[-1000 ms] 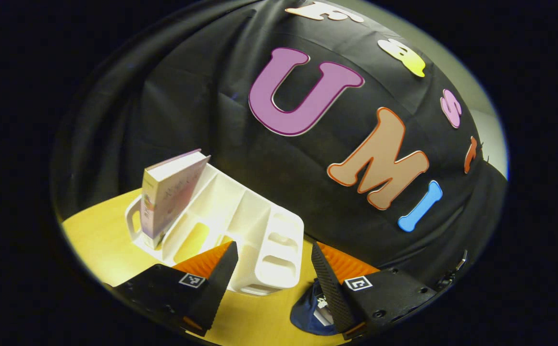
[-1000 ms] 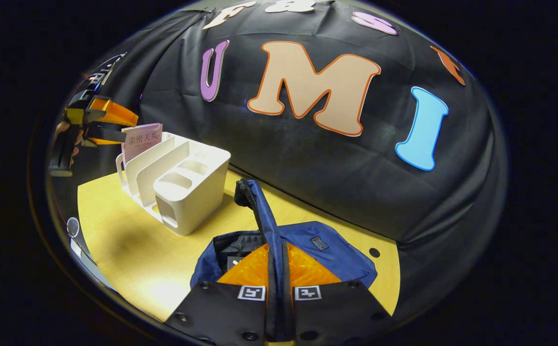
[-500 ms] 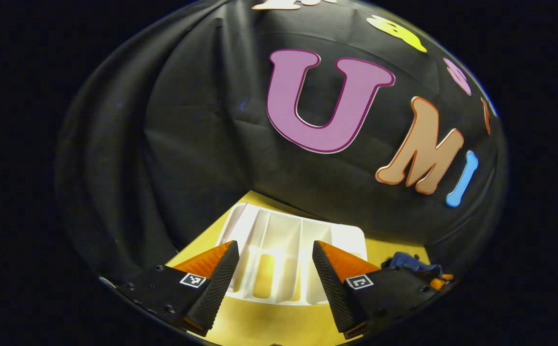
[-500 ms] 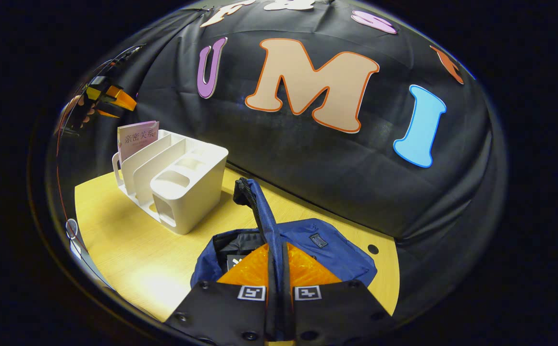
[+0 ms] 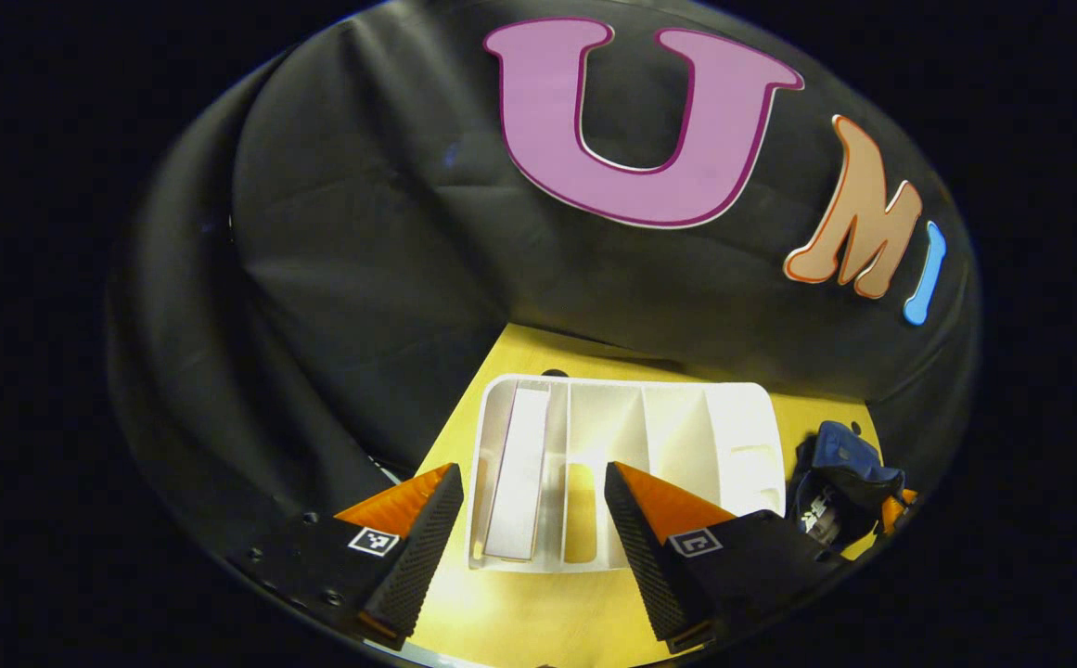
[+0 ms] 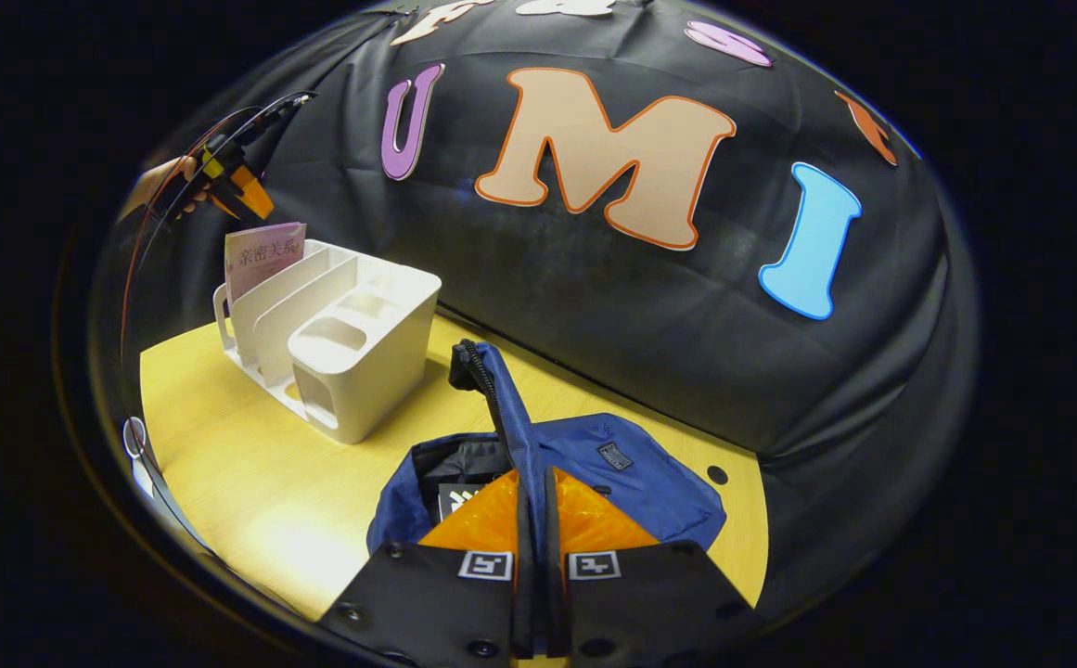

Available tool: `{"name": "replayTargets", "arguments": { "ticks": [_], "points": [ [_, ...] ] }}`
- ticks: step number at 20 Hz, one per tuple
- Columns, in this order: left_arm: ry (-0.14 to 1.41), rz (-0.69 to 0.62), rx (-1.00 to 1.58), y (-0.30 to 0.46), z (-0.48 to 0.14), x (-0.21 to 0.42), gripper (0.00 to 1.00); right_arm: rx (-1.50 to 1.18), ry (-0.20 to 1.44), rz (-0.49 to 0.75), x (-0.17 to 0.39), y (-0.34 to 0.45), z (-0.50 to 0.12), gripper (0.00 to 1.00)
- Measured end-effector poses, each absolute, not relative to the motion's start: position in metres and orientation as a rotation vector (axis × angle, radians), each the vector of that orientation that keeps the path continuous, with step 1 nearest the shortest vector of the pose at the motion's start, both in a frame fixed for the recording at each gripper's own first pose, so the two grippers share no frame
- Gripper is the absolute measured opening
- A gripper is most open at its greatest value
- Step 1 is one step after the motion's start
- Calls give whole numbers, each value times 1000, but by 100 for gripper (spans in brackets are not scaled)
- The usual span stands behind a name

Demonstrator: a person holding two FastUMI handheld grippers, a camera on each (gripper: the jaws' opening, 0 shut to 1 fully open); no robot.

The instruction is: Open the schoolbag, grab two books from the bookshelf and put them into the schoolbag.

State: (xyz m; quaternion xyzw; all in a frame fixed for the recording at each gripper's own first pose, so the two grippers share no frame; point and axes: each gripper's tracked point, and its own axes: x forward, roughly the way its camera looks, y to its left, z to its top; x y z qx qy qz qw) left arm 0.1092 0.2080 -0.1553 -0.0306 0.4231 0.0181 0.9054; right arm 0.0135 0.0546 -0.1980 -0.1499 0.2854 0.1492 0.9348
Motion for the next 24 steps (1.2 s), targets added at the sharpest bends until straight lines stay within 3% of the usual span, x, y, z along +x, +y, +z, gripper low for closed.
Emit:
{"name": "replayTargets", "arguments": {
  "ticks": [2,16,19,24],
  "points": [
    [909,28,-33,216,-162,114,92,-305,592,295,12,55,-200,8],
    [1205,-23,41,214,-236,126,89,-311,639,237,-2,58,-211,6],
    [1244,-23,31,212,-242,125,84,-315,643,230,-4,58,-211,8],
    [1260,0,43,216,-246,119,38,-318,644,231,-6,58,-212,8]
  ]
}}
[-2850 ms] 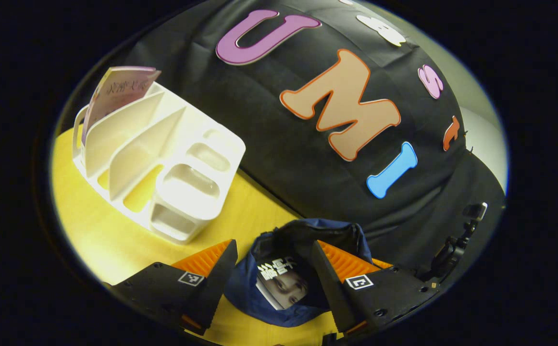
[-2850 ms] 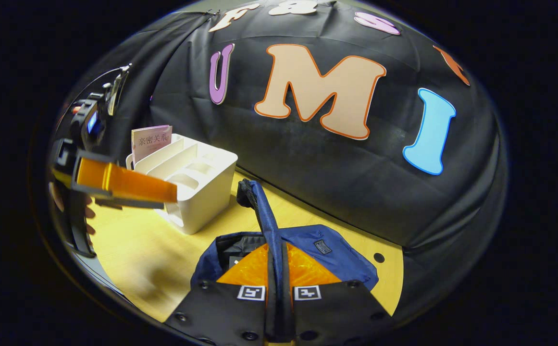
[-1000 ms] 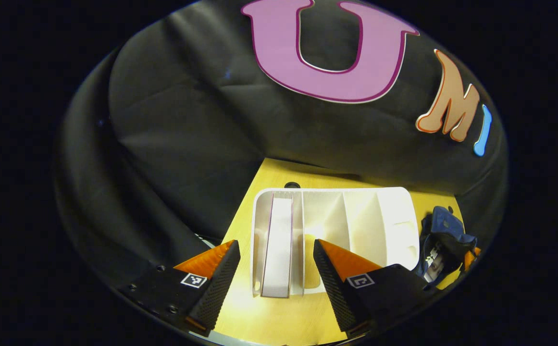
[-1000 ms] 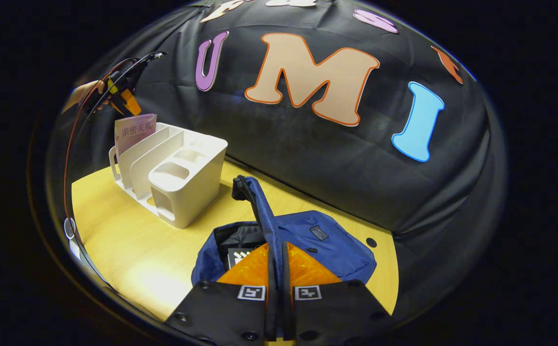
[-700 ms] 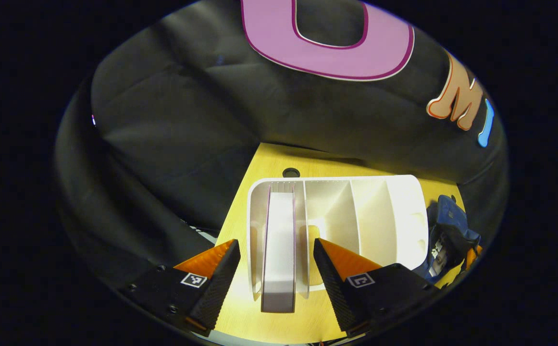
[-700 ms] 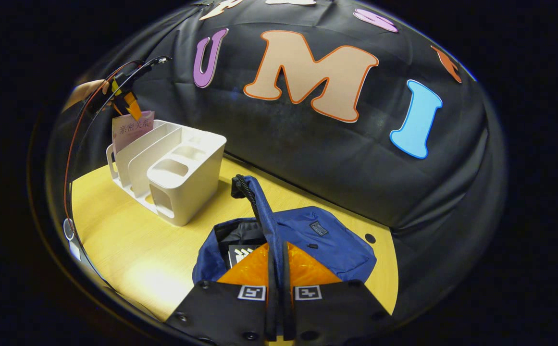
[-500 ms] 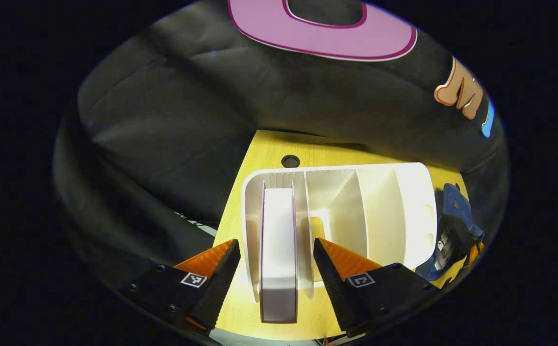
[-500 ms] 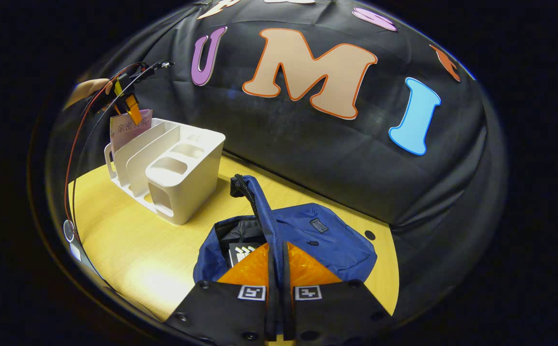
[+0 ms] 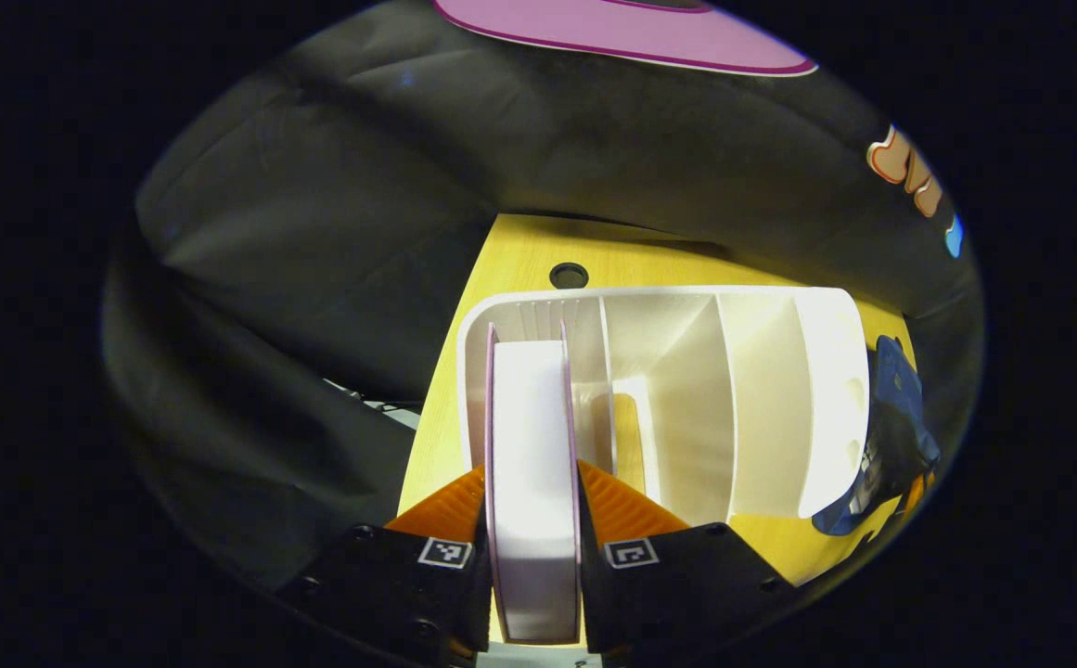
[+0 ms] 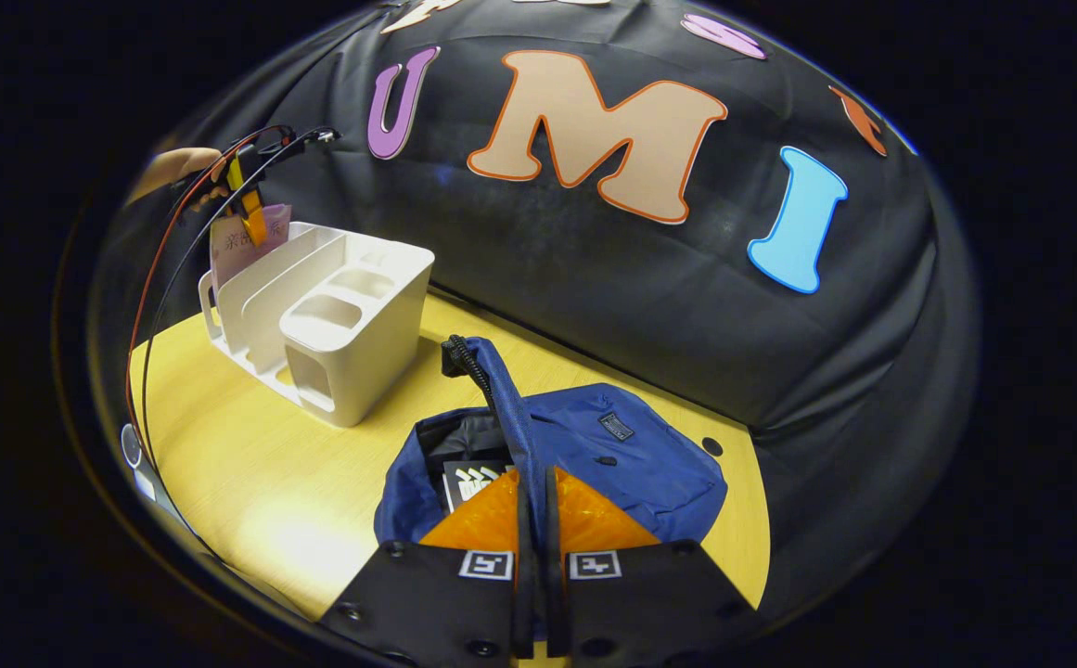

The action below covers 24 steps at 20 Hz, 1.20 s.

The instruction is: Open the schoolbag, grab two books from the bookshelf and put them into the schoolbag.

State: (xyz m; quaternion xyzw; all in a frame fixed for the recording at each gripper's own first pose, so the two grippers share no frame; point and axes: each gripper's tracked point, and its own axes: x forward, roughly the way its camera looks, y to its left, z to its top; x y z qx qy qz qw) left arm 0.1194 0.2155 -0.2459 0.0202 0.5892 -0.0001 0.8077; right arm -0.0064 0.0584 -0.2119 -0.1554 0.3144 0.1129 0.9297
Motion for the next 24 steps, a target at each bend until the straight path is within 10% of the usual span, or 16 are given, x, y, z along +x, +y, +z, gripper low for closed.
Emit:
{"name": "replayTargets", "arguments": {
  "ticks": [24],
  "points": [
    [811,37,47,183,-67,85,31,-352,614,362,-9,68,-214,6]
  ]
}}
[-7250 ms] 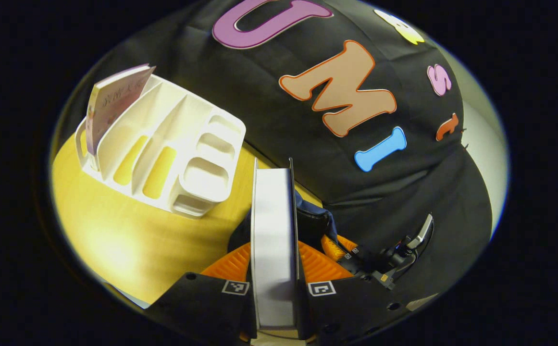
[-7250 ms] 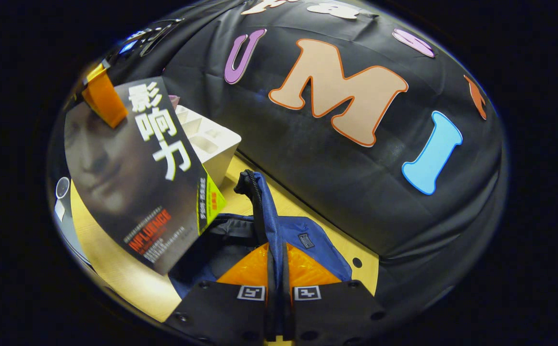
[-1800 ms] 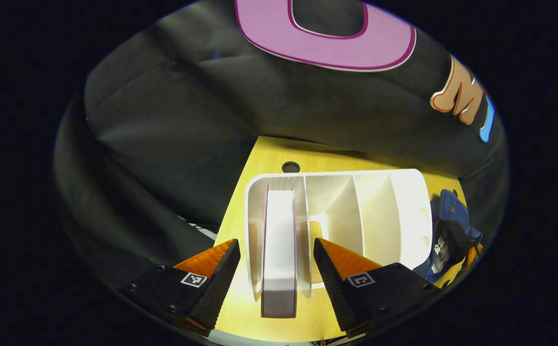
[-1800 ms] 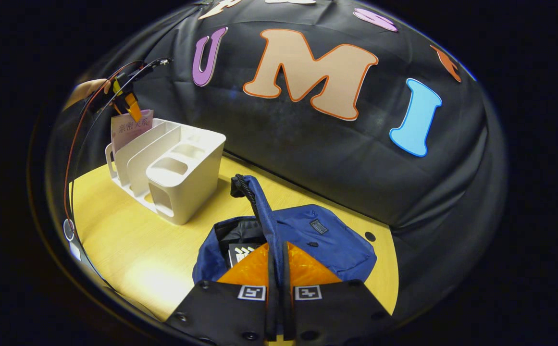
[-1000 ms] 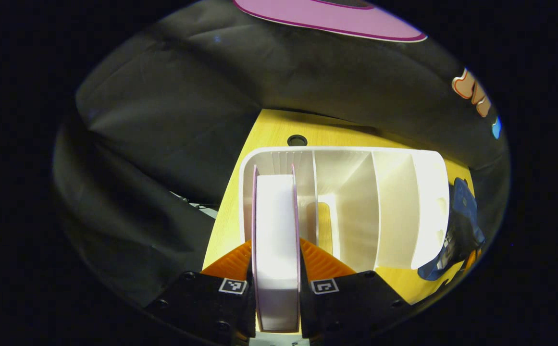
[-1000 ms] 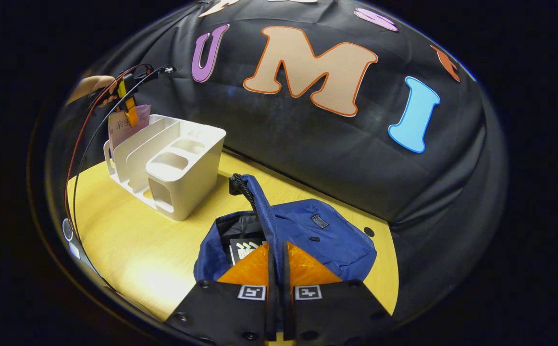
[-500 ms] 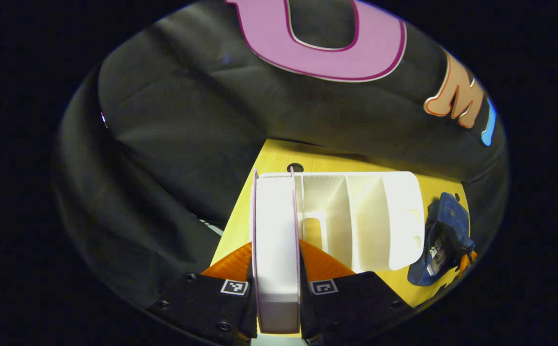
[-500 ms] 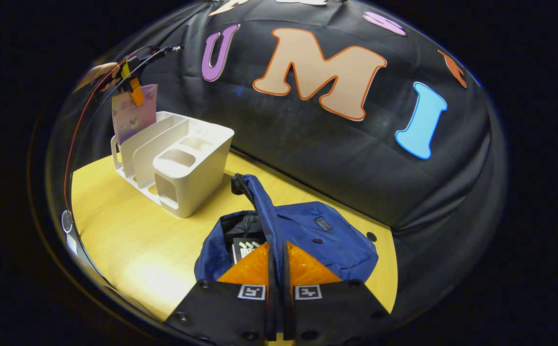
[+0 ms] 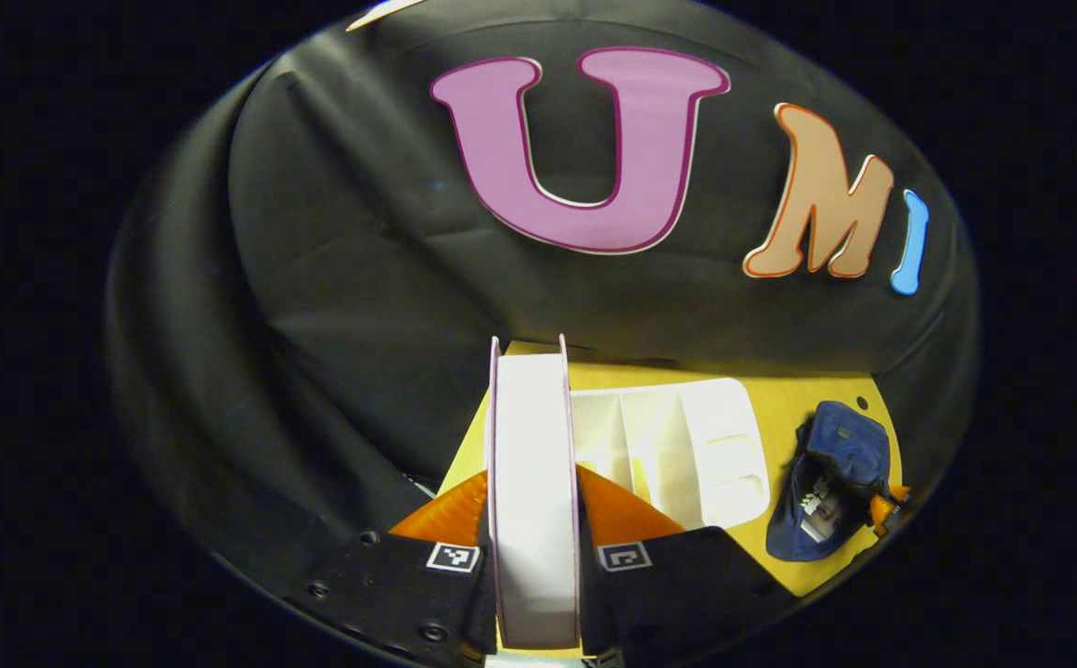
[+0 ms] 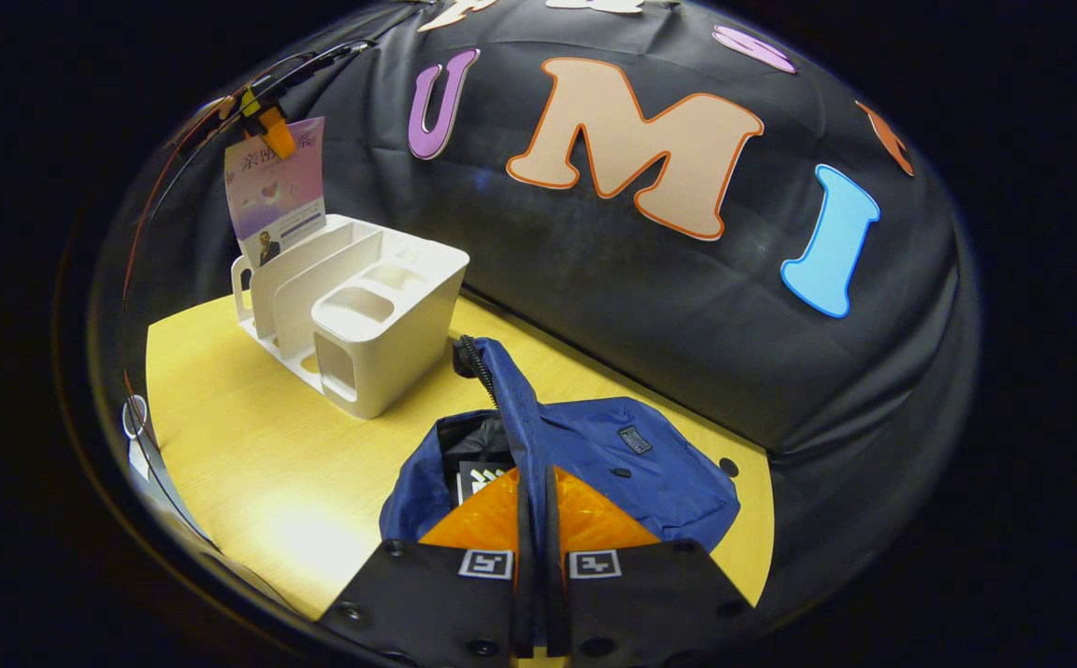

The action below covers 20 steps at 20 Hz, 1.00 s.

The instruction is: Open the schoolbag, grab two books from the bookshelf and put them into the schoolbag.

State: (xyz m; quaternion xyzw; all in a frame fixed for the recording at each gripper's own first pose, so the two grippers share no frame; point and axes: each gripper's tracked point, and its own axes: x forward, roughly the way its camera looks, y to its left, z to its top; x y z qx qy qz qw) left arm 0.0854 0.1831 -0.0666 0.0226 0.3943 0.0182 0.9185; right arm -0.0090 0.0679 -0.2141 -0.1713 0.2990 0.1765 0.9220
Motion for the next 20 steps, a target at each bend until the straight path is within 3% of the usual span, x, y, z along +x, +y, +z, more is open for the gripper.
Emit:
{"name": "replayTargets", "arguments": {
  "ticks": [20],
  "points": [
    [827,-148,-471,81,-66,19,31,-364,599,425,-6,65,-213,6]
  ]
}}
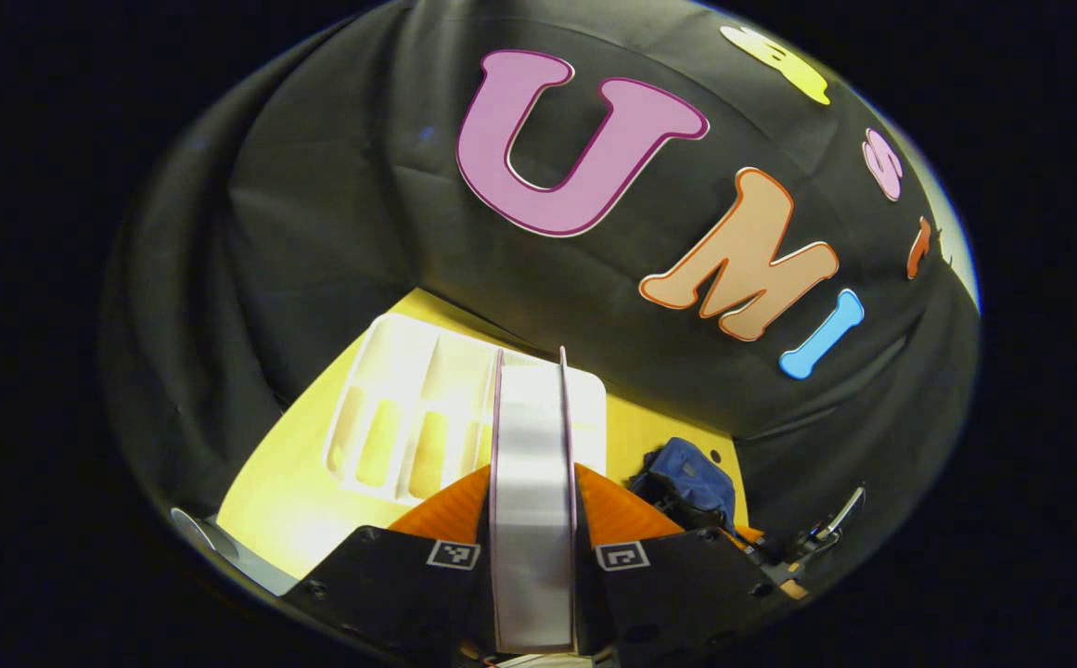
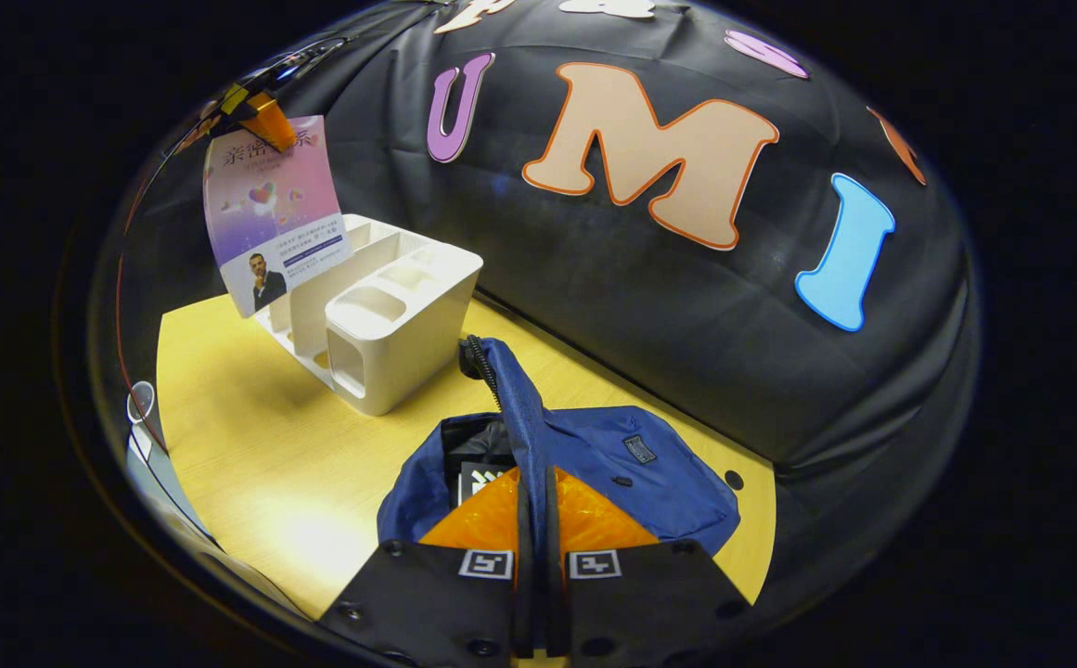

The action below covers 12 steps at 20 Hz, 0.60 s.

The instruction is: Open the schoolbag, grab two books from the bookshelf and put them into the schoolbag.

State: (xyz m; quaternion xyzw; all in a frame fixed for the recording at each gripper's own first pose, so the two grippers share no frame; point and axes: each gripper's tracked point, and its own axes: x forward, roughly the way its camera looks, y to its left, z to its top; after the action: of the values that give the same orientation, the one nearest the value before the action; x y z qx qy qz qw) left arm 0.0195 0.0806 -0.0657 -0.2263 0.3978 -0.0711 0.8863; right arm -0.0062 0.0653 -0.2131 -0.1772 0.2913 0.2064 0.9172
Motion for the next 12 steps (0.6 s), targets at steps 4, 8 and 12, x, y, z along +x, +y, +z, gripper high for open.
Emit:
{"name": "replayTargets", "arguments": {
  "ticks": [4,8,12],
  "points": [
    [834,-194,-581,49,-79,13,30,-346,604,425,-6,64,-213,8],
    [843,-235,-675,13,-98,2,30,-329,607,428,-3,64,-212,8],
    [855,-239,-754,-16,-118,-10,31,-286,612,426,0,63,-210,8]
  ]
}}
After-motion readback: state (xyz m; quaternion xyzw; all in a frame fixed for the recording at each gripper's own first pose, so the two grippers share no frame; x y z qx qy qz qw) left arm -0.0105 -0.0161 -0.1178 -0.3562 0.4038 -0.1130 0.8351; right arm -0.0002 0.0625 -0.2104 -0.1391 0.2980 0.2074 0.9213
